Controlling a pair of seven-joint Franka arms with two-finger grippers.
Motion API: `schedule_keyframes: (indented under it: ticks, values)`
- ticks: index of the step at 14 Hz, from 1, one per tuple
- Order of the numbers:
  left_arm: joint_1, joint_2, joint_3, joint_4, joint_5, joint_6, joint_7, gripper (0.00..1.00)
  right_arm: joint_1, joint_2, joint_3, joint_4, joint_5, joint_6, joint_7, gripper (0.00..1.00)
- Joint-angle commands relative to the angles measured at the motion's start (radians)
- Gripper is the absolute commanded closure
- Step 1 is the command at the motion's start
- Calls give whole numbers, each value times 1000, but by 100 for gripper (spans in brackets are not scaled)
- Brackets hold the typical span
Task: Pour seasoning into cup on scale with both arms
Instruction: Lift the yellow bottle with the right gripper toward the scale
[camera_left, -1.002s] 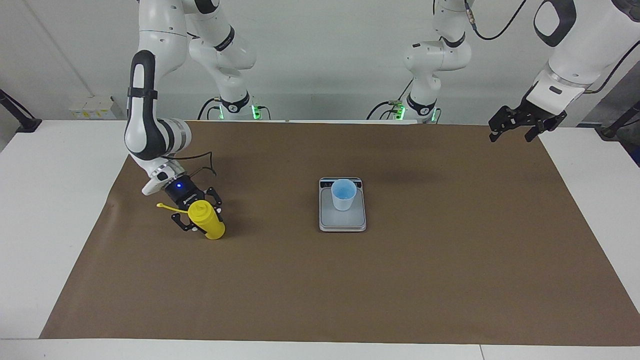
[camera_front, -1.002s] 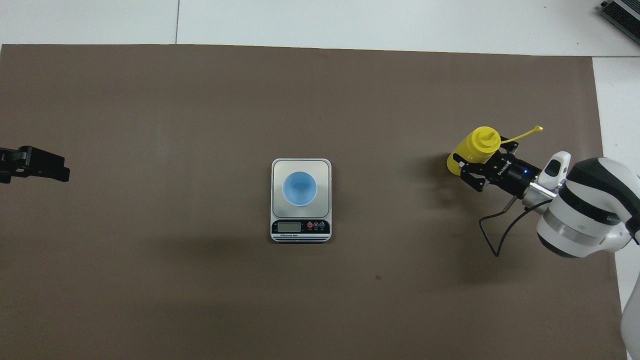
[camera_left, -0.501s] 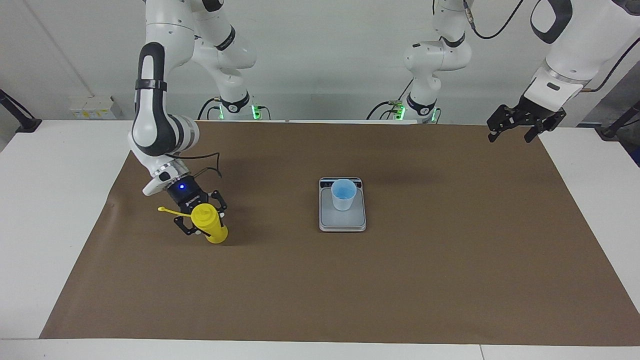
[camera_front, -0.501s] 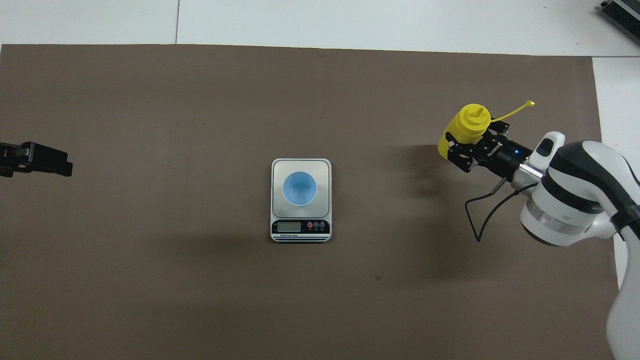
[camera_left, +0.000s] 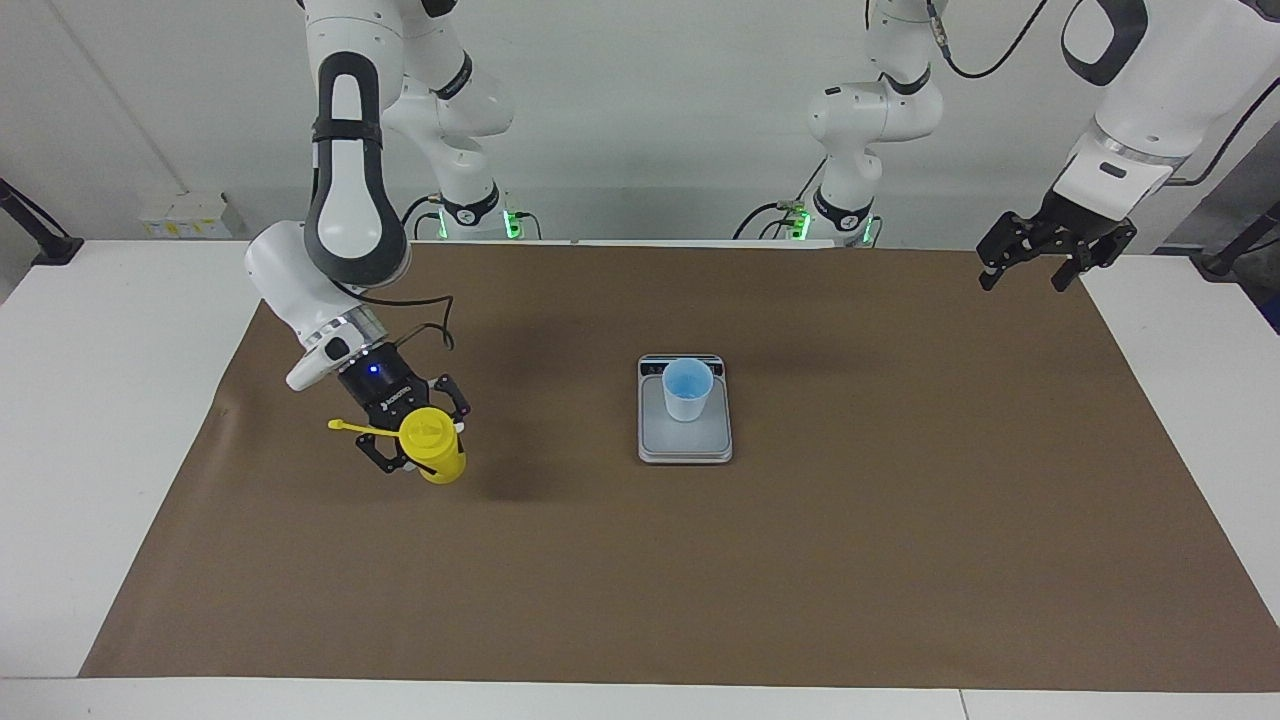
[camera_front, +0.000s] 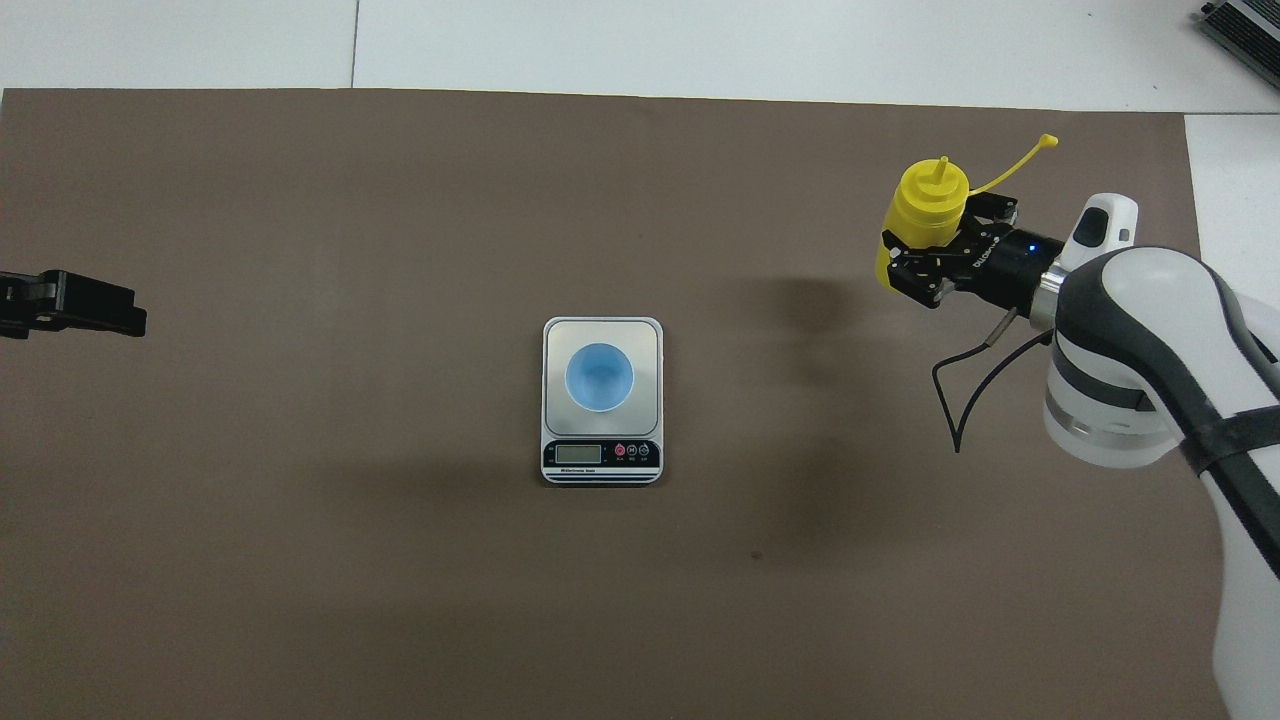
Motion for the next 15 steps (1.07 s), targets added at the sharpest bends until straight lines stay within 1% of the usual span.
schedule_keyframes:
  ticks: [1,2,5,7,9,10,11,12,15]
  values:
    - [-4,-24,-1,-34,-13,12,-11,0,60,-6,4,35,-152,40,150,67]
    - [-4,-24,-1,-34,-13,3,-11,0,89,-6,4,38,-213,78,204,67]
    - [-4,-26,-1,-27,-13,-18,-11,0,163,-1,2,44,-396,127,376,68]
    - [-1,-26,-1,-24,-12,-38,-11,0,200,5,2,69,-578,131,488,80]
    - [0,-26,-1,-26,-12,-40,-10,0,235,19,2,100,-791,127,624,89]
    - [2,-26,-2,-27,-12,-29,-5,0,252,19,2,107,-918,124,693,96]
    - [3,-26,-1,-29,-10,-31,-7,0,272,19,2,130,-1021,109,777,100]
    - [8,-27,-1,-29,-10,-31,-7,0,278,19,2,149,-1103,73,866,100]
    - [14,-27,6,-30,-10,-31,-7,0,316,34,4,270,-1356,-108,1028,100]
